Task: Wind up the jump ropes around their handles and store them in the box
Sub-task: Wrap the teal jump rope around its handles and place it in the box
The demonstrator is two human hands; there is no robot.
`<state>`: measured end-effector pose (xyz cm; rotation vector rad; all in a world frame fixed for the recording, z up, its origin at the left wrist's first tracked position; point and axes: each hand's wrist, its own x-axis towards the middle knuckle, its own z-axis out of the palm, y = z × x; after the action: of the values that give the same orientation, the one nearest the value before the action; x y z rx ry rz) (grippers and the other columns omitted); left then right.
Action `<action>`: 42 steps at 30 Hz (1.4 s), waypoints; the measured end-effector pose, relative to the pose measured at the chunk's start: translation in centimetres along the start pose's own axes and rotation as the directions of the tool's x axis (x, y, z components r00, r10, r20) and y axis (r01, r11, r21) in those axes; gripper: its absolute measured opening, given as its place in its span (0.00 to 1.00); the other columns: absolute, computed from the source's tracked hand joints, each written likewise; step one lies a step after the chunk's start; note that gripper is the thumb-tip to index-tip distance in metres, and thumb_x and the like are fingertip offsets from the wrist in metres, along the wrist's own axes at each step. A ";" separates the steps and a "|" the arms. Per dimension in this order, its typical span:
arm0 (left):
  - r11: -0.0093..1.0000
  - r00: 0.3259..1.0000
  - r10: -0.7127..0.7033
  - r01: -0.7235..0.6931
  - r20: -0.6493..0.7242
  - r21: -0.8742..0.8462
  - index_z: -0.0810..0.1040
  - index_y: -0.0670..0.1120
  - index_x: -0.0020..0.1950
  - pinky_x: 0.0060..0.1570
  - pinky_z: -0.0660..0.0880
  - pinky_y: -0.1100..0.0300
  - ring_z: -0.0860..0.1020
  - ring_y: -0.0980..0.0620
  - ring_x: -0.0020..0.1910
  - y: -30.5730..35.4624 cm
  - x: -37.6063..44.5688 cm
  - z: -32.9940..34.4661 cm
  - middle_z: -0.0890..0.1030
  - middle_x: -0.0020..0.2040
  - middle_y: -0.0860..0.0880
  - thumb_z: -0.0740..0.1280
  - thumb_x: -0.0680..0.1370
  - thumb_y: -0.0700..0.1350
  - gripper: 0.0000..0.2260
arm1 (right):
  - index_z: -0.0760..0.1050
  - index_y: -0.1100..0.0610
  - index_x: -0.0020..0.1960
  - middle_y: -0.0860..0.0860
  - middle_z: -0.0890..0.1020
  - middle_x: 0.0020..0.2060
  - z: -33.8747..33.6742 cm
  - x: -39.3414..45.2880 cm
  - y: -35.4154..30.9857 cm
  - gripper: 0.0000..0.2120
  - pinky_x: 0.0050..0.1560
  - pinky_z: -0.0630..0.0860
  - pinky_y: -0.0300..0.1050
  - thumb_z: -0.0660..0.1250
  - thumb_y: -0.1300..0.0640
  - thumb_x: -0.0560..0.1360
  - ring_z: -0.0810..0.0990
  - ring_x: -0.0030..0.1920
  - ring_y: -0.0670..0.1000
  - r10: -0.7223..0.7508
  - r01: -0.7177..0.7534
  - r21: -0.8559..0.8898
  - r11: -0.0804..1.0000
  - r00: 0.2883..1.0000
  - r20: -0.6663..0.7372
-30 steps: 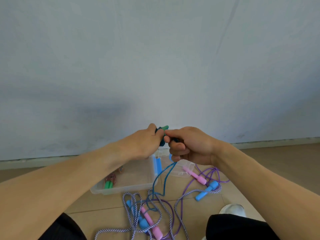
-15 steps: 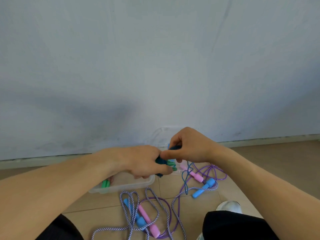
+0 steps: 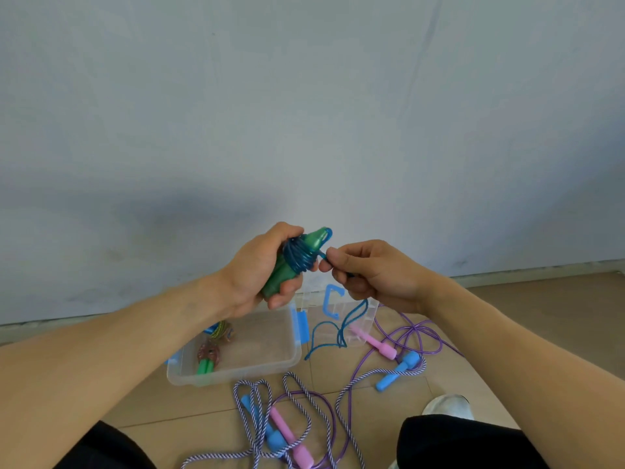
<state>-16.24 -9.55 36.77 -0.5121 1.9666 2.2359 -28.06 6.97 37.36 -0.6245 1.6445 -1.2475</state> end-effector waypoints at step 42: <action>0.707 0.978 0.164 -0.207 0.127 0.677 0.78 0.48 0.38 0.28 0.69 0.68 0.75 0.52 0.23 -0.7 -0.2 1.6 0.78 0.27 0.40 0.46 0.75 0.68 0.31 | 0.82 0.54 0.37 0.46 0.82 0.29 1.0 -3.5 -2.3 0.15 0.32 0.73 0.34 0.81 0.45 0.62 0.76 0.29 0.42 -0.468 0.185 -0.757 0.626 0.866 -0.175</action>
<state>-16.06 -7.83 36.30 -0.1436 2.6846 1.3686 -25.97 8.63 40.76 -1.3054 2.4536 -0.9476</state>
